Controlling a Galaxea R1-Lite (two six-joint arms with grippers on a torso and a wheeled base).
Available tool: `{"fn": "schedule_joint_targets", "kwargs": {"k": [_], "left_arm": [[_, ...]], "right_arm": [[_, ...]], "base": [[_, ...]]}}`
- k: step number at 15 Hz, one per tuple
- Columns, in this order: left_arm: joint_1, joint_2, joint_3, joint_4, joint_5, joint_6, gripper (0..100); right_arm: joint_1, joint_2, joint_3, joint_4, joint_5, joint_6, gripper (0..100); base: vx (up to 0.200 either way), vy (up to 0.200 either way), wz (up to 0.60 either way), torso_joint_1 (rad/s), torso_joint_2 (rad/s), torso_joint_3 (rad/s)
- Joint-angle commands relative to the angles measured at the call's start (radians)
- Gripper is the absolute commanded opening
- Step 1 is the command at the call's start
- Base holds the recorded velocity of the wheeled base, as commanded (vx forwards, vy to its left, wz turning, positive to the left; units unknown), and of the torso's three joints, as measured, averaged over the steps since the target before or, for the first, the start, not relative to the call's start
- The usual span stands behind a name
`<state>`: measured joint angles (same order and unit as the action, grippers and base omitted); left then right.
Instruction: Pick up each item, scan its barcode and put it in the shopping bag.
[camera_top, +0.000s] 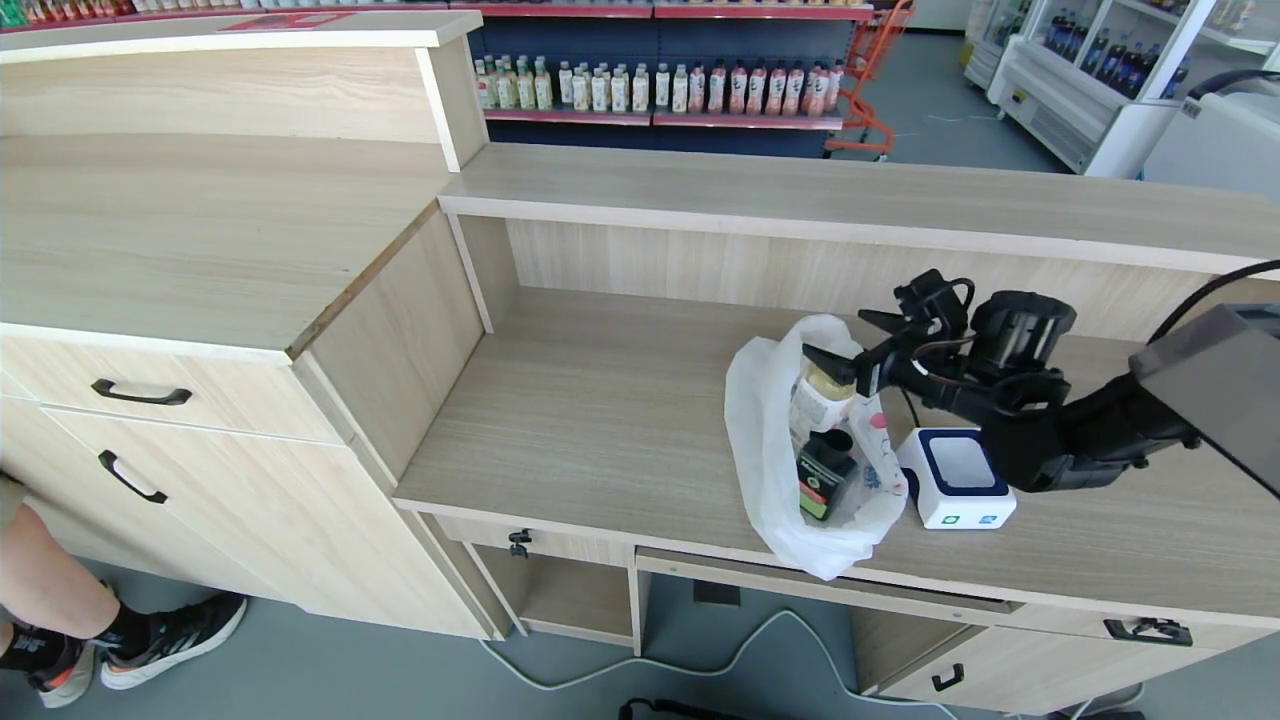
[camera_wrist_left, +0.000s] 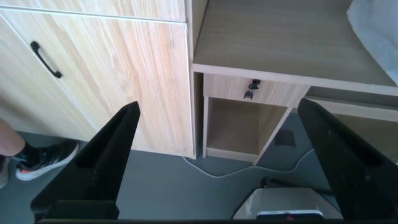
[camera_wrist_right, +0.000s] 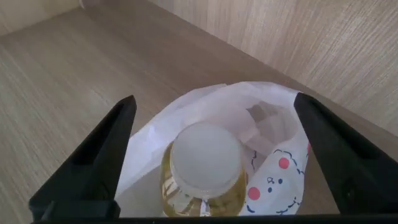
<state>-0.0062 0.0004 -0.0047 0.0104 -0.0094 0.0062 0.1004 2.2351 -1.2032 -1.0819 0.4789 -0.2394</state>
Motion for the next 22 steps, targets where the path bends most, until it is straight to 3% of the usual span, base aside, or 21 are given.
{"fn": "schedule_joint_targets", "kwargs": {"k": [1,6,8,12,14,15,16,17,18,20,21,22], "left_arm": [[0.0,0.0,0.0,0.0,0.0,0.0,100],[0.0,0.0,0.0,0.0,0.0,0.0,100],[0.0,0.0,0.0,0.0,0.0,0.0,100],[0.0,0.0,0.0,0.0,0.0,0.0,100],[0.0,0.0,0.0,0.0,0.0,0.0,100],[0.0,0.0,0.0,0.0,0.0,0.0,100],[0.0,0.0,0.0,0.0,0.0,0.0,100],[0.0,0.0,0.0,0.0,0.0,0.0,100],[0.0,0.0,0.0,0.0,0.0,0.0,100],[0.0,0.0,0.0,0.0,0.0,0.0,100],[0.0,0.0,0.0,0.0,0.0,0.0,100],[0.0,0.0,0.0,0.0,0.0,0.0,100]], "right_arm": [[-0.013,-0.207,0.188,0.01,-0.003,-0.054,100],[-0.145,-0.511,0.491,0.007,-0.023,-0.244,100],[-0.189,-0.565,0.53,-0.004,-0.02,-0.221,100],[-0.324,-0.638,0.597,0.008,-0.034,-0.126,100],[-0.407,-0.735,0.745,0.011,-0.126,-0.087,100],[-0.407,-0.735,0.745,0.011,-0.126,-0.087,100],[-0.409,-0.924,0.918,0.08,-0.359,0.032,100],[-0.398,-1.04,0.99,0.152,-0.448,0.086,100],[-0.389,-1.094,1.018,0.188,-0.473,0.103,100],[-0.311,-1.451,1.191,0.393,-0.488,0.147,100],[-0.269,-1.551,1.203,0.448,-0.488,0.147,100],[-0.192,-1.758,1.203,0.648,-0.491,0.149,100]], "base": [[0.0,0.0,0.0,0.0,0.0,0.0],[0.0,0.0,-0.12,0.0,0.0,0.0],[0.0,0.0,-0.6,-0.007,0.0,0.002],[0.0,0.0,0.0,0.0,0.0,0.0],[0.0,0.0,0.0,0.0,0.0,0.0],[0.0,0.0,0.0,0.0,0.0,0.0],[0.0,0.0,0.0,0.0,0.0,0.0],[0.0,0.0,0.0,0.0,0.0,0.0],[0.0,0.0,0.0,0.0,0.0,0.0],[0.0,0.0,0.0,0.0,0.0,0.0],[0.0,0.0,0.0,0.0,0.0,0.0],[0.0,0.0,0.0,0.0,0.0,0.0]]}}
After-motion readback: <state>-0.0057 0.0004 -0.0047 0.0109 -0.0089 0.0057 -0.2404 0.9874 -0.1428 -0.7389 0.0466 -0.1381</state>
